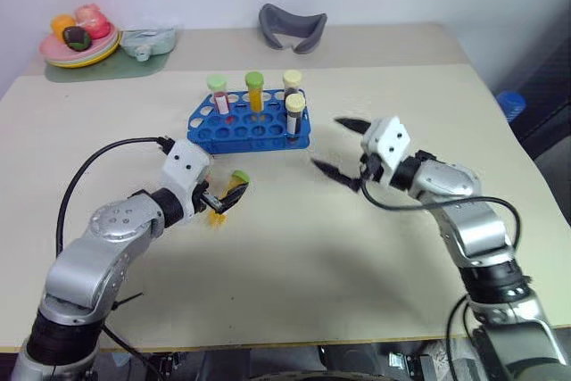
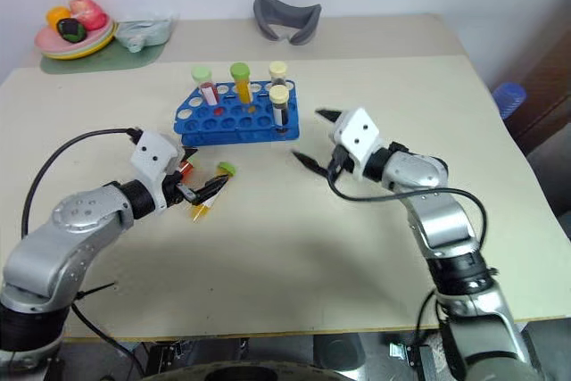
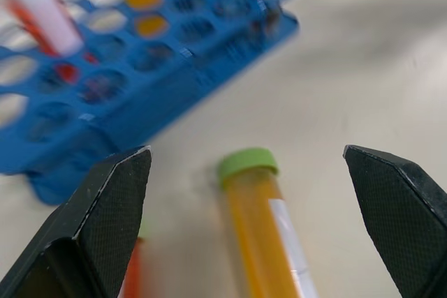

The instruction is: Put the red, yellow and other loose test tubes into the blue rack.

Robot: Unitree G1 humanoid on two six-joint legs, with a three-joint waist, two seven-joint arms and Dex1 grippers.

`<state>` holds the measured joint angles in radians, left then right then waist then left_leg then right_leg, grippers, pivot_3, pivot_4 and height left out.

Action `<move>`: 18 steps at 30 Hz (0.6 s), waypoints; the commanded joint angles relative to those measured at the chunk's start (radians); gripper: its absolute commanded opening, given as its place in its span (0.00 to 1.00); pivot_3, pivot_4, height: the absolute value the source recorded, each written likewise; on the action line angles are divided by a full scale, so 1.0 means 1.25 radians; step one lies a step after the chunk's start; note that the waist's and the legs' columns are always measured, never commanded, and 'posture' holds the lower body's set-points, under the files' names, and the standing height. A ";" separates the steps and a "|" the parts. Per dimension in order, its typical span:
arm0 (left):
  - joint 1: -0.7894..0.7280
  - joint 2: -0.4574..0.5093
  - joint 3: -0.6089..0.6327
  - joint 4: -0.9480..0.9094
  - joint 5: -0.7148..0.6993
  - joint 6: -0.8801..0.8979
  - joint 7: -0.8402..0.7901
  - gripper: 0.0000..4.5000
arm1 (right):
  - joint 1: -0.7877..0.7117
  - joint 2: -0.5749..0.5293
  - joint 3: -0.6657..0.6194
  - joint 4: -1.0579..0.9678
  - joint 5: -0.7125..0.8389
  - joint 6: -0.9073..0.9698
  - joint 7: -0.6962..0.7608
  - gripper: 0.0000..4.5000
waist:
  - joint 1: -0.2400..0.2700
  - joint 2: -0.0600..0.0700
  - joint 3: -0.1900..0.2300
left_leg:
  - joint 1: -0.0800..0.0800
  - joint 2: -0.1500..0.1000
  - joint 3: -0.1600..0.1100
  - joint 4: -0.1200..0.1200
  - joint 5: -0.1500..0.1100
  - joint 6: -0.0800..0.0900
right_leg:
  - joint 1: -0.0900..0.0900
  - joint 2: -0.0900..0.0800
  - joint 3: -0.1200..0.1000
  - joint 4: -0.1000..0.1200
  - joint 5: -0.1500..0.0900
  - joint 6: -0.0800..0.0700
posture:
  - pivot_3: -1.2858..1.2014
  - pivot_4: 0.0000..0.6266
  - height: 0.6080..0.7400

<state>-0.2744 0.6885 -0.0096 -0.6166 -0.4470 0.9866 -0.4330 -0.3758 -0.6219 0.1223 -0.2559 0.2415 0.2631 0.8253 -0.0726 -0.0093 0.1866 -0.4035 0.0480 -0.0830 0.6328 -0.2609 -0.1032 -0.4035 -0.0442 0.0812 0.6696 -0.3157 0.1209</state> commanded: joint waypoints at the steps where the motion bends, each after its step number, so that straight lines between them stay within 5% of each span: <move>1: -0.157 0.008 -0.050 -0.021 -0.038 0.266 0.020 1.00 | 0.017 -0.052 0.004 -0.087 0.037 0.030 0.080 0.99 | 0.004 -0.001 0.000 | 0.000 0.000 0.000 0.000 0.000 0.000 | 0.001 0.000 0.000 0.000 0.000 0.000 | 0.52 0.24 1.00; 5: -0.338 0.031 -0.159 0.033 -0.062 0.489 0.048 1.00 | 0.008 -0.060 0.008 -0.101 0.046 0.048 0.100 0.99 | 0.003 -0.001 0.001 | 0.001 0.000 -0.001 0.003 -0.001 0.001 | 0.004 0.000 -0.001 -0.001 0.000 0.000 | 0.52 0.24 1.00; 18: -0.604 0.049 -0.384 0.409 -0.287 0.502 0.148 1.00 | -0.013 -0.085 0.024 -0.100 0.056 0.042 0.202 0.99 | 0.013 -0.001 0.001 | 0.000 0.000 -0.001 0.004 -0.001 0.002 | 0.004 0.000 -0.001 -0.002 0.000 0.000 | 0.52 0.24 1.00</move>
<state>-0.9974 0.7363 -0.4755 -0.1181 -0.7746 1.6064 -0.2704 -0.3755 -0.7266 0.1581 -0.3576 0.2998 0.3334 1.0703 -0.0564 -0.0107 0.1876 -0.4035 0.0473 -0.0844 0.6381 -0.2622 -0.1009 -0.3986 -0.0447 0.0798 0.6673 -0.3159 0.1212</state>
